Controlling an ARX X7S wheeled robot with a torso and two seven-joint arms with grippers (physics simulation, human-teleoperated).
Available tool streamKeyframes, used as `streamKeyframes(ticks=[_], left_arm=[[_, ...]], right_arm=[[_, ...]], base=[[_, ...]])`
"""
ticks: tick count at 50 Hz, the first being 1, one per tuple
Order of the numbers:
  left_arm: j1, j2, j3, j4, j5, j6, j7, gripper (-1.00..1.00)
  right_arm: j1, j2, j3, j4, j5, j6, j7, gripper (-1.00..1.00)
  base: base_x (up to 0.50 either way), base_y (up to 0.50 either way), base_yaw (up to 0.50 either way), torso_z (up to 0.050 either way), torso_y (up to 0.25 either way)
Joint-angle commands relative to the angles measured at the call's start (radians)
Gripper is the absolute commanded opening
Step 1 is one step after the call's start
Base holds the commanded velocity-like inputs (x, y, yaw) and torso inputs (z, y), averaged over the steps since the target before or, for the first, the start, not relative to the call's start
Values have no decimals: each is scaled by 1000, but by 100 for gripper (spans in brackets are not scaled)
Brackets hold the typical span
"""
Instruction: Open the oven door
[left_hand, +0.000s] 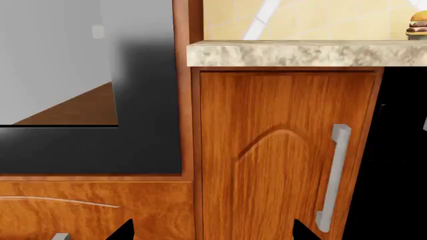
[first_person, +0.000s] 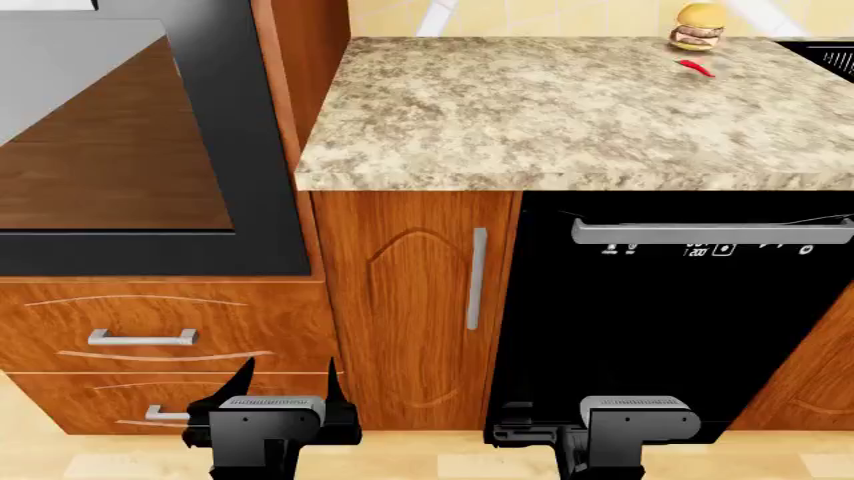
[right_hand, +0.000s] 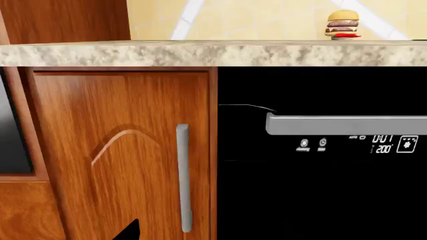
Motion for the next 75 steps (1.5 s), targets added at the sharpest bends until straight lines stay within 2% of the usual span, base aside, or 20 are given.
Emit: streamKeyframes(ticks=[1, 16, 75], left_arm=[[0, -16, 19, 3, -17, -2, -18, 100], [-1, -52, 66, 18, -54, -16, -70, 100], [-2, -117, 151, 13, -111, -20, -156, 100]], right_arm=[[-1, 16, -19, -4, 18, -1, 18, 100], [-3, 56, -64, -2, 53, -17, 56, 100], [2, 119, -148, 26, 110, -32, 133, 100]], base=[[0, 0, 0, 0, 0], [0, 0, 0, -1, 0], [0, 0, 0, -50, 0]])
